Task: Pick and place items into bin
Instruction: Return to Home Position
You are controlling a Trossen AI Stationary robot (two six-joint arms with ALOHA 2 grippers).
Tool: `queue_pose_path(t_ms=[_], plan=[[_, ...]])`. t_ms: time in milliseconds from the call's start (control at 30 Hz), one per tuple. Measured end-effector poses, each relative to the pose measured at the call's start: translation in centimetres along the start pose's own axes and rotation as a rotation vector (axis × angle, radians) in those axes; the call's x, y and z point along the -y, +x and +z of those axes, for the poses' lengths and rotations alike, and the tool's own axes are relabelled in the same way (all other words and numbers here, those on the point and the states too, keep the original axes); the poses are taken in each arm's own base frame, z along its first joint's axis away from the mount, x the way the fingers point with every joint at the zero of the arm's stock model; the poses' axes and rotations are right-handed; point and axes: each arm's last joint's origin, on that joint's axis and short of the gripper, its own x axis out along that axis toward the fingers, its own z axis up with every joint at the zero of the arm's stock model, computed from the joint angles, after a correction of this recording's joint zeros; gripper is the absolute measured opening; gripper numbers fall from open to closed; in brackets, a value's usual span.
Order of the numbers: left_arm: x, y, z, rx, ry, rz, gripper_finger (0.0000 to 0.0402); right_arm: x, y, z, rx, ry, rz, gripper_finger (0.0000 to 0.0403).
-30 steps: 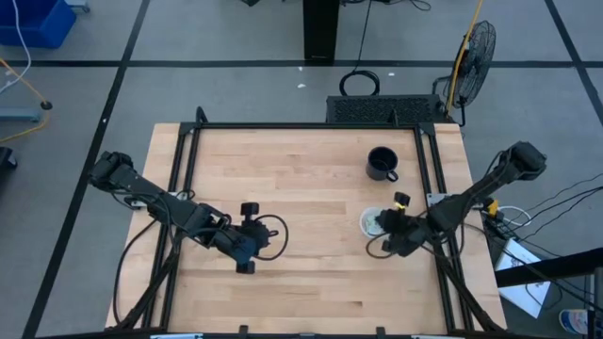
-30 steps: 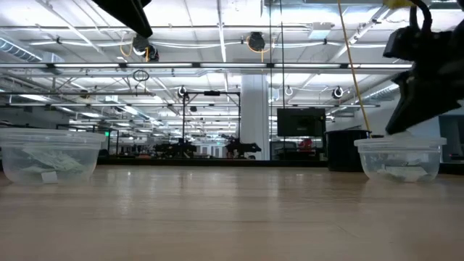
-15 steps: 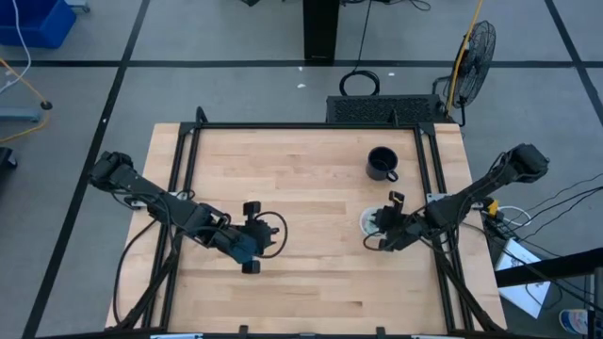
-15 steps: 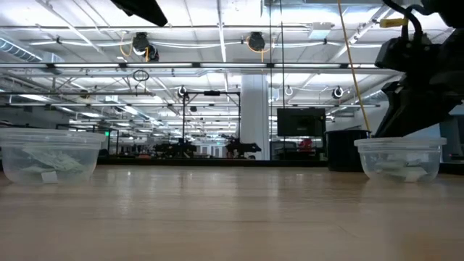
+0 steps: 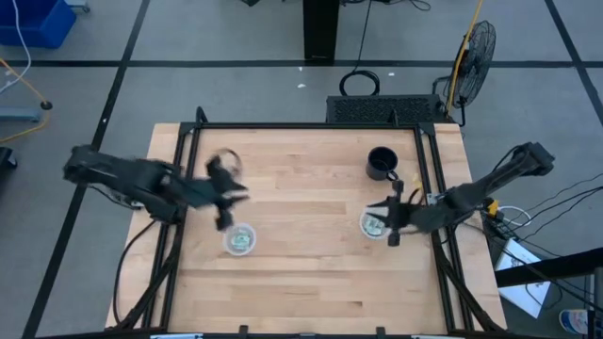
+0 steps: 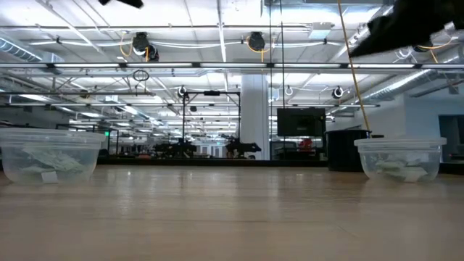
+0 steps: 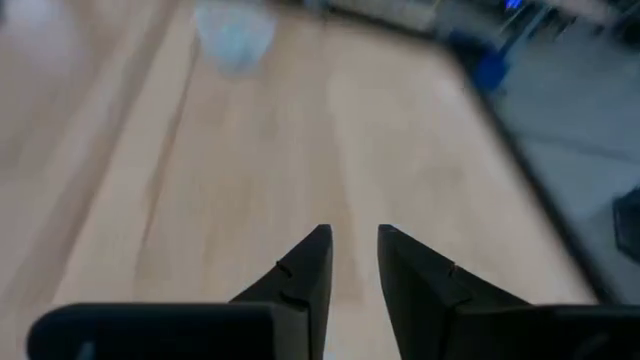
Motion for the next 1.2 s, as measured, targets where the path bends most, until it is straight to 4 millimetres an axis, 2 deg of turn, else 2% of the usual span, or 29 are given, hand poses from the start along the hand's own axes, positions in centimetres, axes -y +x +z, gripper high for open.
queue_pose_path(t_ms=[67, 167, 300, 433, 600, 733, 833, 933, 1033, 1200], plan=[[-1.9, -2.5, -0.4, 0.047, -0.025, 0.004, 0.0108, 0.8, -1.0, 0.7, 0.085, 0.037, -0.015, 0.0074], [-4.4, -5.8, -1.8, 0.116, -0.072, 0.001, 0.0108, 1.3, -1.8, 0.6, 0.139, 0.131, 0.000, 0.0074], [-6.4, -8.0, -4.9, 0.215, -0.156, -0.033, 0.0108, 2.1, -2.7, 0.1, 0.180, 0.186, 0.004, 0.0077], [-7.0, -7.4, -8.1, 0.384, -0.219, -0.107, 0.0108, 2.8, -3.8, -0.7, 0.246, 0.252, 0.063, 0.0077], [-6.4, -3.8, -11.9, 0.524, -0.224, -0.183, 0.0108, 3.1, -4.1, -3.3, 0.353, 0.335, 0.134, 0.0076], [-5.9, -1.5, -14.0, 0.610, -0.261, -0.237, 0.0108, 3.0, -3.8, -5.2, 0.494, 0.342, 0.130, 0.0075], [-5.9, -0.7, -15.0, 0.665, -0.268, -0.251, 0.0108, 2.9, -3.5, -6.5, 0.554, 0.340, 0.121, 0.0075], [-6.1, -0.8, -15.5, 0.693, -0.269, -0.248, 0.0108, 2.9, -3.3, -7.4, 0.593, 0.342, 0.106, 0.0075], [-6.7, -2.0, -15.5, 0.758, -0.264, -0.240, 0.0108, 3.2, -3.3, -7.9, 0.615, 0.346, 0.067, 0.0075], [-7.3, -3.1, -15.5, 0.810, -0.240, -0.214, 0.0108, 4.0, -3.0, -8.1, 0.574, 0.358, -0.123, 0.0075]])
